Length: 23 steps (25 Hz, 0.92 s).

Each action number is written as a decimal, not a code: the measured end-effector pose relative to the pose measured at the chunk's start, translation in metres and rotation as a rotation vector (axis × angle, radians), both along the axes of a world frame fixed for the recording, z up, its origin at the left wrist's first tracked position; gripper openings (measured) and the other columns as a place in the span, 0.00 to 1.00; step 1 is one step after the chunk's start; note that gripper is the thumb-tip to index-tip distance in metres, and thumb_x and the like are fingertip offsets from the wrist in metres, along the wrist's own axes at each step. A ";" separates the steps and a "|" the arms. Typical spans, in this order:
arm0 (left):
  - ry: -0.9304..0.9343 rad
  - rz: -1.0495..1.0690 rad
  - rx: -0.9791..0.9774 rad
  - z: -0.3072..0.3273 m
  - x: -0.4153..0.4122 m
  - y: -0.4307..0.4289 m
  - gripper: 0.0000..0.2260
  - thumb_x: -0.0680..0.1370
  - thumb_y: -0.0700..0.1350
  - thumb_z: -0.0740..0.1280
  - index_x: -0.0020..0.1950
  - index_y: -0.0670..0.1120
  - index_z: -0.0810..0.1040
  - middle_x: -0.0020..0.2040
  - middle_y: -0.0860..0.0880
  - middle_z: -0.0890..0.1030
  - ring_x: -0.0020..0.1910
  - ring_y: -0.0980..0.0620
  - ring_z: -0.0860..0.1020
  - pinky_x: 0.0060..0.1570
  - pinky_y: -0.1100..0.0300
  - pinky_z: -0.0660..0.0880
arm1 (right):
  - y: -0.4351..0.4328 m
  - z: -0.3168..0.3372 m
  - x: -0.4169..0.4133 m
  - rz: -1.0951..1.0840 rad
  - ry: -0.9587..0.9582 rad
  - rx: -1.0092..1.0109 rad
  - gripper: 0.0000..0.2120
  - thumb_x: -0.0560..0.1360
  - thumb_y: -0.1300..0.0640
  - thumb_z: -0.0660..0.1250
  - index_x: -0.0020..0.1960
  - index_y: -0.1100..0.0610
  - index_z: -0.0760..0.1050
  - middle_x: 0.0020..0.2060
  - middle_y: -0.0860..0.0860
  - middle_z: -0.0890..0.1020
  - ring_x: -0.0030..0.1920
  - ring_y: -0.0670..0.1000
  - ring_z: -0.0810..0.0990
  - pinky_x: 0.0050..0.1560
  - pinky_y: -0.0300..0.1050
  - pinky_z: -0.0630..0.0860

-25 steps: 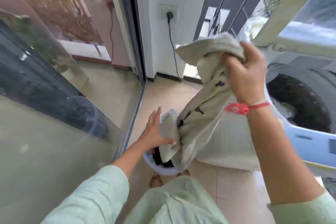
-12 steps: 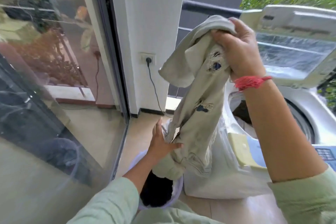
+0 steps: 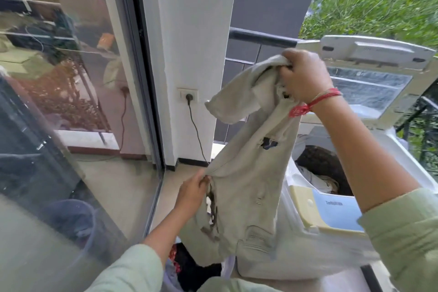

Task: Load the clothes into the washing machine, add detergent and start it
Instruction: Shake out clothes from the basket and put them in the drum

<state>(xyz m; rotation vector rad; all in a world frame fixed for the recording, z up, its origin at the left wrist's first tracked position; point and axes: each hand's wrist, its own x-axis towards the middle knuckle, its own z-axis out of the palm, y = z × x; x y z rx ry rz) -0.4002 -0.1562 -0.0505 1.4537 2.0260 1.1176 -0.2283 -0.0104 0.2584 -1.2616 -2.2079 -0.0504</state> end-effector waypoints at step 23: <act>0.199 -0.260 0.652 0.253 0.069 0.093 0.28 0.76 0.69 0.45 0.30 0.49 0.64 0.24 0.52 0.61 0.26 0.52 0.62 0.29 0.55 0.61 | 0.026 0.004 0.181 -0.267 0.690 0.671 0.14 0.71 0.69 0.56 0.51 0.66 0.77 0.46 0.68 0.75 0.48 0.51 0.69 0.46 0.18 0.61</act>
